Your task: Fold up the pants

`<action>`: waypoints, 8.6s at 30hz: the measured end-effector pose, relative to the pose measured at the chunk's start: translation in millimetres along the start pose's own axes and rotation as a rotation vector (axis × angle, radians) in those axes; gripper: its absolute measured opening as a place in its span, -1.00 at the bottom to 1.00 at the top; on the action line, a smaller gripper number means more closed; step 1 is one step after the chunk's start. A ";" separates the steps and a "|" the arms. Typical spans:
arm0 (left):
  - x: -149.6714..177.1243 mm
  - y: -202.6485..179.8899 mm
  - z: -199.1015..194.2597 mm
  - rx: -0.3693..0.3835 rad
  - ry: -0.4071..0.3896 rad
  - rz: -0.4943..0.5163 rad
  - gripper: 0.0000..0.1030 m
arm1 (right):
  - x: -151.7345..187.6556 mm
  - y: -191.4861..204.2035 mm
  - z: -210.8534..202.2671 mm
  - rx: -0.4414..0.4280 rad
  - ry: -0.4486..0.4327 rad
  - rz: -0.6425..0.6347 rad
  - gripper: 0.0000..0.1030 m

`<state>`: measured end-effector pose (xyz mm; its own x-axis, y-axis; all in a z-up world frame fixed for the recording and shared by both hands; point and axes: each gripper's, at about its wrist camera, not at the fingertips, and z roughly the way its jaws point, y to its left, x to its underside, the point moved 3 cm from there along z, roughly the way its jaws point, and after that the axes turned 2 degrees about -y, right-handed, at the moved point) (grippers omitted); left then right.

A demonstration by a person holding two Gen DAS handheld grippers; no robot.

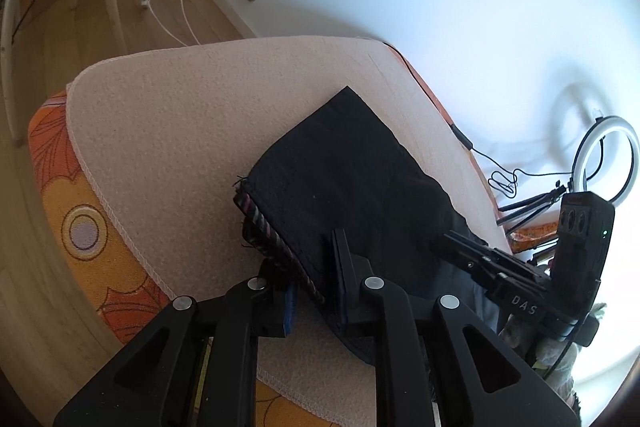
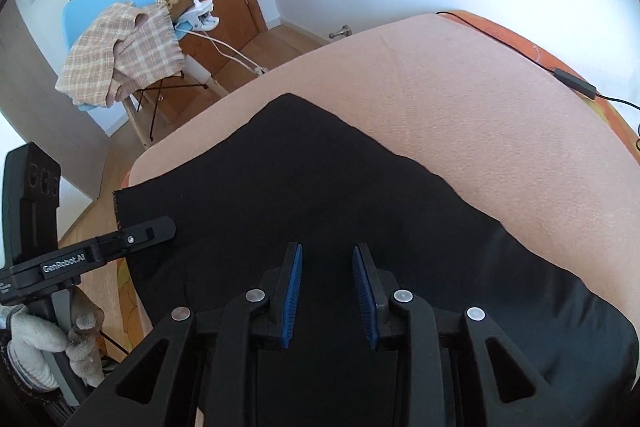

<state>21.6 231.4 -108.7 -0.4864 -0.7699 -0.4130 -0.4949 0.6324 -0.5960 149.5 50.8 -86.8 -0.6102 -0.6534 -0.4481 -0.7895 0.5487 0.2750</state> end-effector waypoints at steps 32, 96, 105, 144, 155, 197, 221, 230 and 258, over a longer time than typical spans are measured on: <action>71.3 -140.1 -7.9 0.066 -0.099 0.731 -0.89 | 8.5 -68.8 -95.5 -0.294 -0.165 0.413 0.19; 150.8 -186.6 -42.9 0.179 -0.101 0.975 -0.86 | 73.5 -101.6 -73.7 -0.243 0.003 0.652 0.24; 158.1 -197.2 -23.5 0.190 -0.015 0.996 -0.82 | 78.2 -98.7 -102.2 -0.099 -0.115 0.590 -0.96; 128.4 -231.7 20.5 0.183 0.148 0.938 -0.50 | 231.6 -220.4 -247.1 0.123 -0.207 0.840 -0.97; 175.6 -245.8 35.6 0.190 0.229 1.078 -0.50 | 266.8 -240.3 -229.2 0.184 -0.137 0.891 -0.97; 186.8 -226.6 46.3 0.157 0.293 1.088 -0.50 | 127.6 -264.6 -166.4 0.148 -0.090 0.505 -0.45; 171.4 -221.0 33.8 0.152 0.265 0.953 -0.12 | 115.2 -231.5 -143.9 0.259 -0.050 0.372 -0.49; 147.1 -202.7 41.4 0.184 0.328 0.698 -0.05 | 116.7 -171.3 -149.7 0.049 -0.027 0.455 -0.21; 161.1 -217.7 18.2 0.382 0.347 0.593 -0.29 | 67.9 -113.4 -58.9 0.222 0.305 0.416 -0.69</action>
<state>64.0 -31.8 -58.1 -0.8200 -0.2028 -0.5352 0.1690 0.8076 -0.5650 193.6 -86.5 -98.3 -0.8849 -0.4612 -0.0647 -0.4651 0.8676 0.1758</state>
